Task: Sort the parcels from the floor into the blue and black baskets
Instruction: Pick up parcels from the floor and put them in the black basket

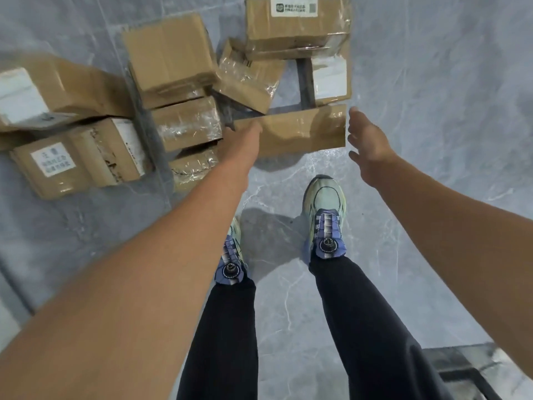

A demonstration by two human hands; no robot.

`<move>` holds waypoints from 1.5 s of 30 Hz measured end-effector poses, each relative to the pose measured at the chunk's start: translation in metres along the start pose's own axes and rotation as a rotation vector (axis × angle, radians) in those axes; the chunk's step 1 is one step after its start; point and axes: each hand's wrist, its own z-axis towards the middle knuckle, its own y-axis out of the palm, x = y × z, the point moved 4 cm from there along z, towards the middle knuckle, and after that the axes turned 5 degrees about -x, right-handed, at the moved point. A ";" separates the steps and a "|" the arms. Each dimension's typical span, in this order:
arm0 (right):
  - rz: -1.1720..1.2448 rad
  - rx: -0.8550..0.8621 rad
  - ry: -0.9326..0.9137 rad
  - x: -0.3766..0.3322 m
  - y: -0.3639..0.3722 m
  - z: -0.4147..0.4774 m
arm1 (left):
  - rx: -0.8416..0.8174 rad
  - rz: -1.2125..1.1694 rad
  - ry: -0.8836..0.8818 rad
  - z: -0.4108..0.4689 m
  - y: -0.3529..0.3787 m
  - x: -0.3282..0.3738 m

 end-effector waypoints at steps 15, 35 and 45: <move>0.036 0.036 -0.009 0.007 -0.007 -0.007 | -0.125 -0.076 -0.048 -0.011 0.004 -0.016; 0.057 0.004 -0.450 -0.257 -0.002 -0.430 | -0.083 -0.283 0.461 -0.439 -0.202 0.143; -0.004 -0.074 -0.748 -0.376 0.039 -0.655 | 0.019 -0.316 0.818 -0.664 -0.335 0.185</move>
